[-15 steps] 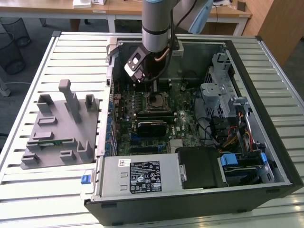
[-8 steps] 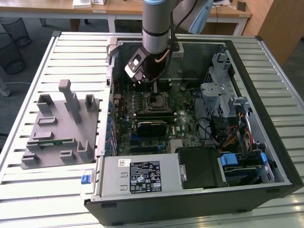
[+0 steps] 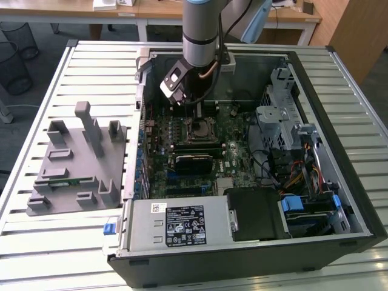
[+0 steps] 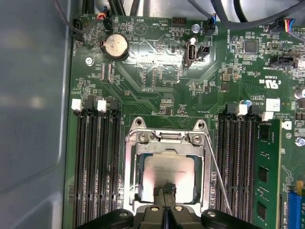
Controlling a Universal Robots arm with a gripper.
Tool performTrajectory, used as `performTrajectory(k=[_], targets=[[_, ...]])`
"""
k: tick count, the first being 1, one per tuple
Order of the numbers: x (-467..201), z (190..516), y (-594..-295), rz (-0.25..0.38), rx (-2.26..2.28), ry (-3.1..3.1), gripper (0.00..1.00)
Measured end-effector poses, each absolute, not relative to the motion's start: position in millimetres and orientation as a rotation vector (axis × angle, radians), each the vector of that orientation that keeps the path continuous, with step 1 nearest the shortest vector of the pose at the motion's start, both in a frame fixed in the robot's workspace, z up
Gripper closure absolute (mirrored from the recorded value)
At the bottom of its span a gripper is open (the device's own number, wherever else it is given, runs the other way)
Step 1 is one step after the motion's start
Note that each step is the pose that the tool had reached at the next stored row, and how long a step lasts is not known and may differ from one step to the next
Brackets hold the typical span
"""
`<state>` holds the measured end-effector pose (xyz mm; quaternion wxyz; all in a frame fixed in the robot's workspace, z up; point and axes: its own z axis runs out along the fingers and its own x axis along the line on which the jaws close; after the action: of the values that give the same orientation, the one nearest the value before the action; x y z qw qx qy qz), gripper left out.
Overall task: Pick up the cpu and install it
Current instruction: 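Close the cpu cover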
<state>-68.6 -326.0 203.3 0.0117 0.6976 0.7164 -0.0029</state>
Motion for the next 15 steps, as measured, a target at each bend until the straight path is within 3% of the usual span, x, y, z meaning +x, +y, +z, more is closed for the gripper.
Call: performTrajectory(k=[15], targets=[[-63.0,210.0,-332.1,-0.012,2.173,2.233,0.89]])
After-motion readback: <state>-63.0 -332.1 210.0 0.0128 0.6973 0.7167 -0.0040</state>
